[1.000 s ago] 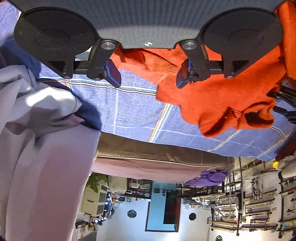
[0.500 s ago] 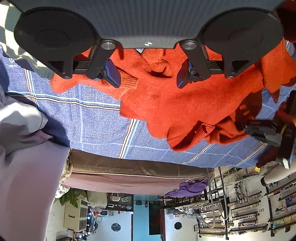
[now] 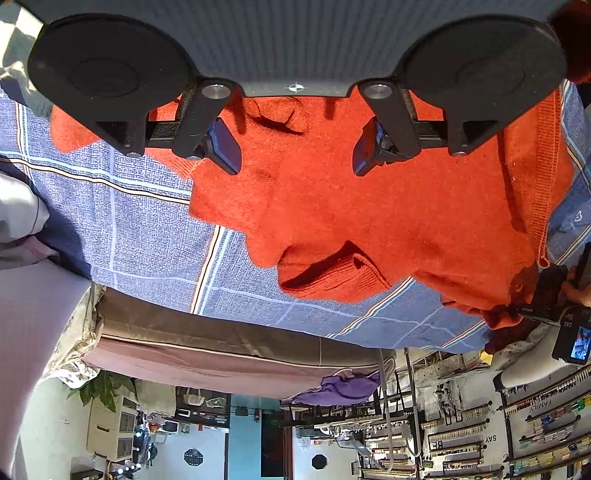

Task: Fold small clothes

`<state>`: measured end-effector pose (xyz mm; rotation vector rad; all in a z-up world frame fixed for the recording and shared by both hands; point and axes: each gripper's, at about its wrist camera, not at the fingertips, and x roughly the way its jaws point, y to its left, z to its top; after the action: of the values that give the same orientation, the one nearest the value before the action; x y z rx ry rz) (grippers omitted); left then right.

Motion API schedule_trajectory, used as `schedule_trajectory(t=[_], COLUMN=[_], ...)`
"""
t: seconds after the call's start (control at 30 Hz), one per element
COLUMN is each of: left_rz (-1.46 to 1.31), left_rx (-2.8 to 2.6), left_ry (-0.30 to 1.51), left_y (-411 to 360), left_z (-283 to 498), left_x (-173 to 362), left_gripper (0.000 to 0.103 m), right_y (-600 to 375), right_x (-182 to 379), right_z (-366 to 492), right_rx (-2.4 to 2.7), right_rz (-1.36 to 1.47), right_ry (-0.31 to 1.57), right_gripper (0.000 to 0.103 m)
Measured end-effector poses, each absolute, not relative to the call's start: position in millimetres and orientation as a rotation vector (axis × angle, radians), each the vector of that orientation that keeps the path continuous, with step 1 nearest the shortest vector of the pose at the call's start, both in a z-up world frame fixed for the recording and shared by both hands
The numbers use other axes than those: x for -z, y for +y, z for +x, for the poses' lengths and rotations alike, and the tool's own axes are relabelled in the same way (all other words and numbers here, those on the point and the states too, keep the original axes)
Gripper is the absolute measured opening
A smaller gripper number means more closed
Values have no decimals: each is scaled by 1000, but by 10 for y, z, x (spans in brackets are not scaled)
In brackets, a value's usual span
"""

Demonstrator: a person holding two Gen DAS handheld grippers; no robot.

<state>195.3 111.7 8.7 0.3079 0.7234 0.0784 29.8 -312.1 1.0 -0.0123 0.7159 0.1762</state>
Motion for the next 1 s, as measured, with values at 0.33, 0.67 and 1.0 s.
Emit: schedule_trajectory(t=[0.33,0.67,1.0], left_rz=[446,549,657], left_rx=[-68,449,548], left_ry=[658,582,671], left_y=[1050,-204,-551], left_z=[1459,1346,1865], left_x=[-108,-323,66], left_gripper=[33,71,57], right_y=[-2988,-2648,-1886], right_x=[139,68,447], right_z=[453,963,1481], right_rx=[-243,-361,-486], right_rz=[-48,-158,-774], right_ry=[761,632,557], right_gripper=[103,103,93])
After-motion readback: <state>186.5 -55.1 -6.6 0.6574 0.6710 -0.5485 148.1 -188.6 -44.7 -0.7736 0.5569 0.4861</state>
